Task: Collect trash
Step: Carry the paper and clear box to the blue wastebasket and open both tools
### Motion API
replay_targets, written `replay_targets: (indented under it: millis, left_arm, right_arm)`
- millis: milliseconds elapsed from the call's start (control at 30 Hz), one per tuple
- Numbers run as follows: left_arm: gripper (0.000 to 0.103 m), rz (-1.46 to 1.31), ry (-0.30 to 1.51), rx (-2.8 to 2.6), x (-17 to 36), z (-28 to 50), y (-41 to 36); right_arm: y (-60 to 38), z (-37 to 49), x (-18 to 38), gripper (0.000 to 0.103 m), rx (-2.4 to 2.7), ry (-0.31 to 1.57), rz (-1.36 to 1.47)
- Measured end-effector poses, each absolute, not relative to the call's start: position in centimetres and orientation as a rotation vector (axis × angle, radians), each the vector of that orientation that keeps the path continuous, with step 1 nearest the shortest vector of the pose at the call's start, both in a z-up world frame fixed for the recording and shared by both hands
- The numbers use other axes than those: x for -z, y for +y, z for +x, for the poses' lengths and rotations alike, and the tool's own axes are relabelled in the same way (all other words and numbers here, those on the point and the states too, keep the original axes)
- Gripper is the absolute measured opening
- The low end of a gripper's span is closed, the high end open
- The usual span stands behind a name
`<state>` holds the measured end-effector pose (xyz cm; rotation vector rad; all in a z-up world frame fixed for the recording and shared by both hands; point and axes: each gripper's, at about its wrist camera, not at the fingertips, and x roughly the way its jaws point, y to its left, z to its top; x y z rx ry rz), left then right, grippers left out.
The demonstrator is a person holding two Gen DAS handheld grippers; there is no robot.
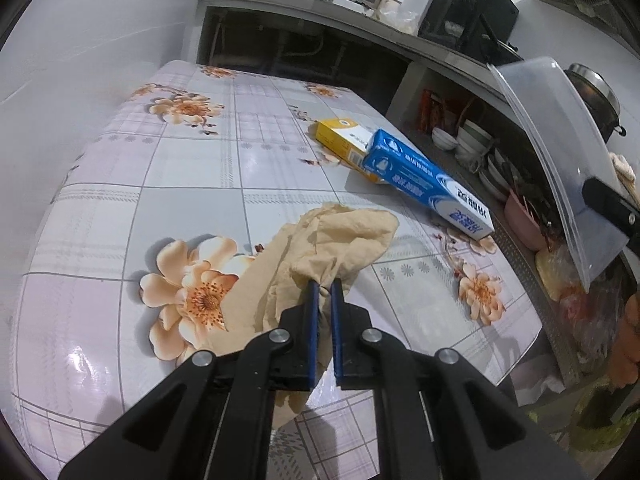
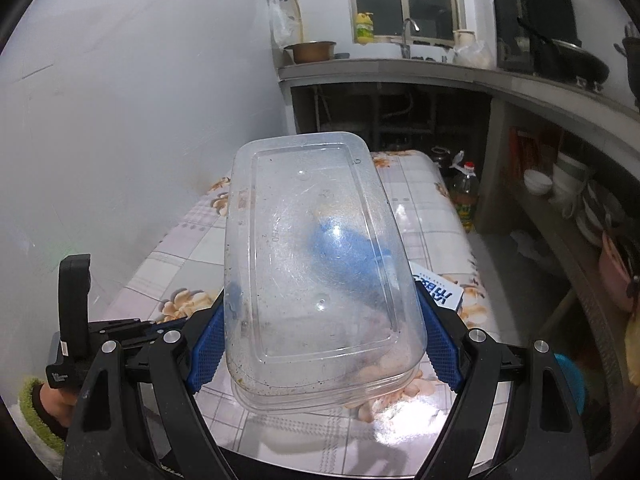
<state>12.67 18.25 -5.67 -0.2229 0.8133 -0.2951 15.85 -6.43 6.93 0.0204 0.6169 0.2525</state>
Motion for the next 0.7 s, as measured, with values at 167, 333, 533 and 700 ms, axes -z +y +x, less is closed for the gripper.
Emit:
replay_targets:
  millis: [167, 333, 533, 700]
  left_arm:
    - [0.005, -0.237, 0.792, 0.293, 4.7, 12.5, 18.4]
    - [0.005, -0.237, 0.750, 0.309, 2.7, 12.5, 17.7]
    - [0.005, -0.227, 0.703, 0.392, -0.1, 13.2, 14.5]
    - [0.005, -0.203, 0.672, 0.517, -2.3, 14.4, 9.3]
  right_arm:
    - [-7.2, 15.5, -7.0, 0.079, -0.258, 0.610, 0.057]
    - [-9.1, 15.1, -7.6, 0.079, -0.250, 0.584, 0.099]
    - [-13.1, 13.8, -8.4, 0.079, -0.212, 0.543, 0.180]
    - [-18.0, 11.9, -8.5, 0.079, -0.126, 0.508, 0.251]
